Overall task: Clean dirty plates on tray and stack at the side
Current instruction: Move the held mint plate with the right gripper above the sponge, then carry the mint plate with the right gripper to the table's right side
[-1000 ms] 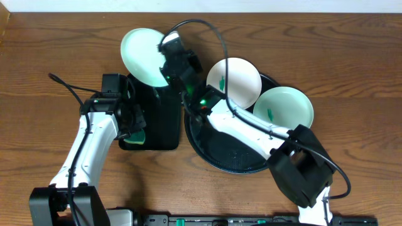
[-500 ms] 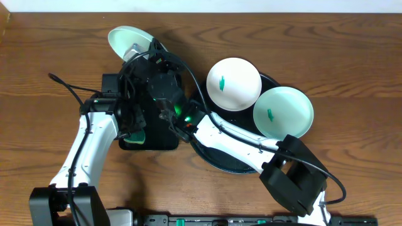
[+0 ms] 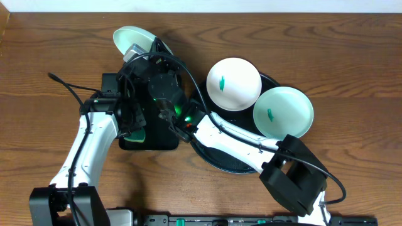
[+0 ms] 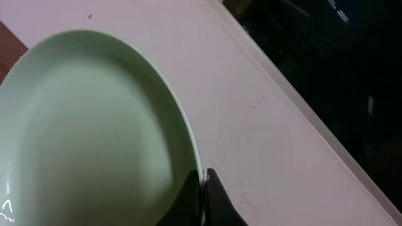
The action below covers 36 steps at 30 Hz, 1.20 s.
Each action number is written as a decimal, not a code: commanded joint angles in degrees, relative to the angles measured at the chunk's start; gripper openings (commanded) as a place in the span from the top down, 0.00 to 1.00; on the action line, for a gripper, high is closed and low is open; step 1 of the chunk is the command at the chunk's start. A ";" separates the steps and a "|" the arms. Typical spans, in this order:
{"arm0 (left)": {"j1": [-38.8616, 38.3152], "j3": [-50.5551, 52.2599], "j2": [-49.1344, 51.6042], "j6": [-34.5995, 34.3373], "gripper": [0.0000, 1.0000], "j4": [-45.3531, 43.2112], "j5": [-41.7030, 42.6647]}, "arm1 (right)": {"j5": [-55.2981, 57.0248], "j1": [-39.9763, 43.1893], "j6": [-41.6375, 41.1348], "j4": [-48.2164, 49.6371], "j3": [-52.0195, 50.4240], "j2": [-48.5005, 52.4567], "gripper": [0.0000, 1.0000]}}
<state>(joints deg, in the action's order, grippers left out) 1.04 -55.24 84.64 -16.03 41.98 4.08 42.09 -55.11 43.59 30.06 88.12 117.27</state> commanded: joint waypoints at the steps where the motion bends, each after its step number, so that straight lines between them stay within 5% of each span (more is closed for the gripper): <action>1: 0.17 -0.33 0.24 0.52 0.92 -0.09 -0.94 | 1.44 -0.70 -1.79 0.33 1.14 -0.37 0.99; 8: 0.17 -0.33 0.24 0.52 0.92 -0.02 -0.94 | 2.71 -0.09 -8.72 -2.43 1.14 -0.37 0.99; 14: 0.17 -0.33 0.24 0.52 0.92 -0.02 -0.92 | 2.16 2.29 -35.80 -23.54 1.14 -0.37 0.99; 17: 0.17 -0.33 0.24 0.52 0.92 -0.02 -0.92 | -2.84 2.84 -45.70 -32.89 1.14 -0.37 0.99; 27: 0.17 -0.33 0.24 0.52 0.92 -0.04 -0.92 | -15.58 8.00 -60.70 -42.49 1.14 -9.70 0.99; 36: 0.17 -0.33 0.24 0.52 0.92 -0.04 -0.92 | -42.38 19.80 -78.01 -59.58 1.11 -9.53 0.99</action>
<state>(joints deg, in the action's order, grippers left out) 1.04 -55.24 84.66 -16.03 42.00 4.08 10.98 -38.54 -25.71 -26.33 89.03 106.39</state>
